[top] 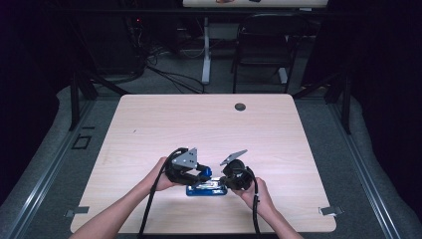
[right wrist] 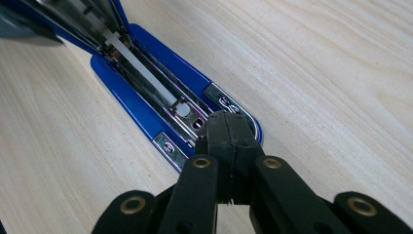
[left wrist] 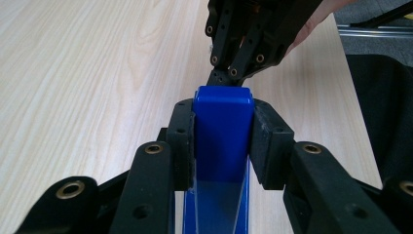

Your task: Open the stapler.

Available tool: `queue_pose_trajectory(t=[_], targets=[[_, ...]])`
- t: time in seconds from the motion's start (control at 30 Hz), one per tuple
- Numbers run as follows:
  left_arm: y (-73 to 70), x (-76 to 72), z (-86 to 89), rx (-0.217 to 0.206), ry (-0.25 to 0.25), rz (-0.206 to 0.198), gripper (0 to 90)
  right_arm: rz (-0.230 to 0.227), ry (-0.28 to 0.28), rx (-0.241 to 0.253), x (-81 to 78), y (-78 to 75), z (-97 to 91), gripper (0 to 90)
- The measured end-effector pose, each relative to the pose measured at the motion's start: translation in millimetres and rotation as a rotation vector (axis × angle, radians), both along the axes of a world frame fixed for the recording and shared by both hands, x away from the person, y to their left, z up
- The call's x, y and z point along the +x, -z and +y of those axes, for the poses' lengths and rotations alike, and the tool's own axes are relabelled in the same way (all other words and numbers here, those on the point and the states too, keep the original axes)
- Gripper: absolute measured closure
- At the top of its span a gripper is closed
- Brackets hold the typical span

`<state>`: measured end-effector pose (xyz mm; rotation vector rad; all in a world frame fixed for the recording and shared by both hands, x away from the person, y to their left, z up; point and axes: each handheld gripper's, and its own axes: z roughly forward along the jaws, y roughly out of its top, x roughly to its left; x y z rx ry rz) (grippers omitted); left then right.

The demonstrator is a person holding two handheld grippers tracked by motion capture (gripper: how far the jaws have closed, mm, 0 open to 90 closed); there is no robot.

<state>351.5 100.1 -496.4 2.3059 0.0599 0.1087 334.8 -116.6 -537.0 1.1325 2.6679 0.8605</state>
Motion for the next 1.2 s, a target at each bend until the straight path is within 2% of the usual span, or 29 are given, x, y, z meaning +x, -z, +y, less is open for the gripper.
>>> queue_pose_trajectory(t=[0.03,0.17,0.33,0.77,0.97,1.2], targets=[[0.2,-0.5,1.1,-0.010,-0.007,0.004,66.1,-0.001,0.001,0.000,-0.2,0.0,0.0,90.0],[-3.7,-1.4,9.5,-0.001,-0.015,0.009,66.2,-0.005,0.003,0.002,-0.6,0.4,-0.2,90.0],[-5.0,-2.2,19.0,-0.014,-0.027,0.022,66.2,-0.006,0.001,0.002,-0.7,0.4,-0.1,90.0],[-6.2,-5.0,41.2,-0.016,-0.051,0.042,66.1,-0.007,0.002,0.001,-1.0,0.4,0.2,90.0],[-4.9,-6.3,54.3,-0.012,-0.086,0.064,66.0,-0.007,0.003,0.001,-1.0,0.4,0.3,90.0],[1.0,-7.3,75.1,0.017,-0.115,0.094,65.4,-0.005,0.007,0.002,-0.5,0.5,0.3,90.0]])
